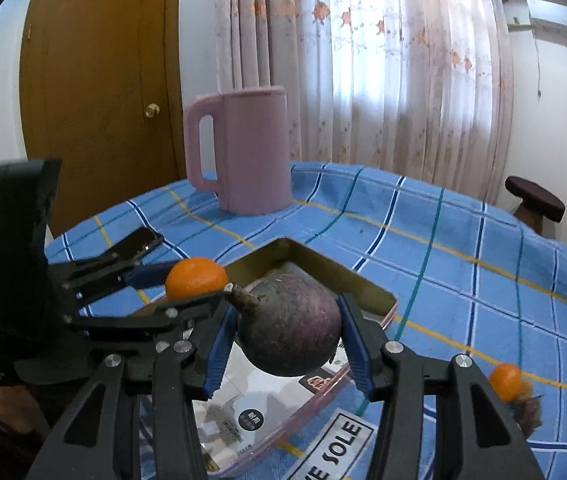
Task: Organize fruits
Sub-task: 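Carry both fruits into the pink tin box and open both tools, then grasp the brown round fruit with the left tool while the right tool grasps a small orange, then carry both fruits over the pink tin box and open both tools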
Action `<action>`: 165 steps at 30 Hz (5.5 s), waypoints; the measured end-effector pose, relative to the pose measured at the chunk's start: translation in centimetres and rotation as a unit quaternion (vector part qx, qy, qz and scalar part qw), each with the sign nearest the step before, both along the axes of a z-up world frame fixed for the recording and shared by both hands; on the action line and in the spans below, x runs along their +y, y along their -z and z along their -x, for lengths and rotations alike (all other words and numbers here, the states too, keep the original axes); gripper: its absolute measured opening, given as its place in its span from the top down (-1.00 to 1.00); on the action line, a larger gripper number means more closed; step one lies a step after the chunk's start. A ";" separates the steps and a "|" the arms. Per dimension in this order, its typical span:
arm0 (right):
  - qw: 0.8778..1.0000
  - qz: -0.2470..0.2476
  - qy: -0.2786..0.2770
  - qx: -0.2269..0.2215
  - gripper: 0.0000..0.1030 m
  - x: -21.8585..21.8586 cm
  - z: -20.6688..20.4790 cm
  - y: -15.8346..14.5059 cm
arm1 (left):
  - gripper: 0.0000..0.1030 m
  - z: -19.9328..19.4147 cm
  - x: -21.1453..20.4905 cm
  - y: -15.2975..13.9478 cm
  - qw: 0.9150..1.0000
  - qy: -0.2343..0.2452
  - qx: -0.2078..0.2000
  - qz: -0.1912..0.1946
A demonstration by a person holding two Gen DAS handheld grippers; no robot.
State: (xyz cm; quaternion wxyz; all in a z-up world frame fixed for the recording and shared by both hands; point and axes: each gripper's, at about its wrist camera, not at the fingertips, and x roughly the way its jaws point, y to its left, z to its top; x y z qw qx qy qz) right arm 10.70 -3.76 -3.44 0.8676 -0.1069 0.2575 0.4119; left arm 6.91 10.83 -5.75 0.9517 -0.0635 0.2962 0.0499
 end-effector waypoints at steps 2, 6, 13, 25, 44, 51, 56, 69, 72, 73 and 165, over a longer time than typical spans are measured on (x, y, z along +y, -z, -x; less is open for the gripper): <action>1.000 0.005 -0.001 0.011 -0.01 0.5 -0.2 0.8 | 0.04 -0.4 0.2 0.4 1.000 0.000 0.008 -0.001; 1.000 0.014 0.000 0.021 -0.01 1.0 -0.6 1.9 | 0.04 -0.9 0.6 1.1 1.000 0.002 0.019 0.003; 0.999 0.025 -0.001 0.034 -0.01 1.2 -1.1 2.9 | 0.04 -1.0 0.4 1.4 1.000 0.003 0.026 -0.003; 0.999 0.030 -0.002 0.042 -0.02 1.4 -1.6 3.6 | 0.03 -1.3 0.5 1.4 1.000 0.004 0.029 0.001; 0.997 -0.018 0.063 -0.038 -0.34 -8.2 3.0 0.0 | -0.91 3.8 -4.7 -3.4 0.997 0.022 -0.074 -0.007; 0.980 -0.011 0.197 -0.029 -0.35 -17.8 3.5 1.4 | -0.91 2.7 -11.8 -2.5 0.993 0.103 -0.054 -0.017; 0.966 0.022 0.257 -0.014 -0.35 -21.3 2.9 3.2 | -0.91 1.2 -15.6 -0.7 0.989 0.145 -0.012 -0.005; 0.962 0.038 0.264 0.056 -0.34 -23.3 1.2 5.7 | -0.50 -1.9 -20.0 2.6 0.976 0.205 0.075 0.017; 0.961 0.045 0.266 0.062 -0.06 -23.2 1.0 6.0 | -0.38 -2.5 -20.5 3.2 0.973 0.210 0.090 0.016; 0.961 0.051 0.264 0.065 0.00 -23.0 1.1 6.1 | -0.26 -2.6 -20.5 3.3 0.973 0.209 0.094 0.017; 0.977 -0.065 0.190 -0.078 0.23 -23.3 5.7 2.4 | 0.22 3.8 -17.5 -1.2 0.986 0.132 -0.101 -0.010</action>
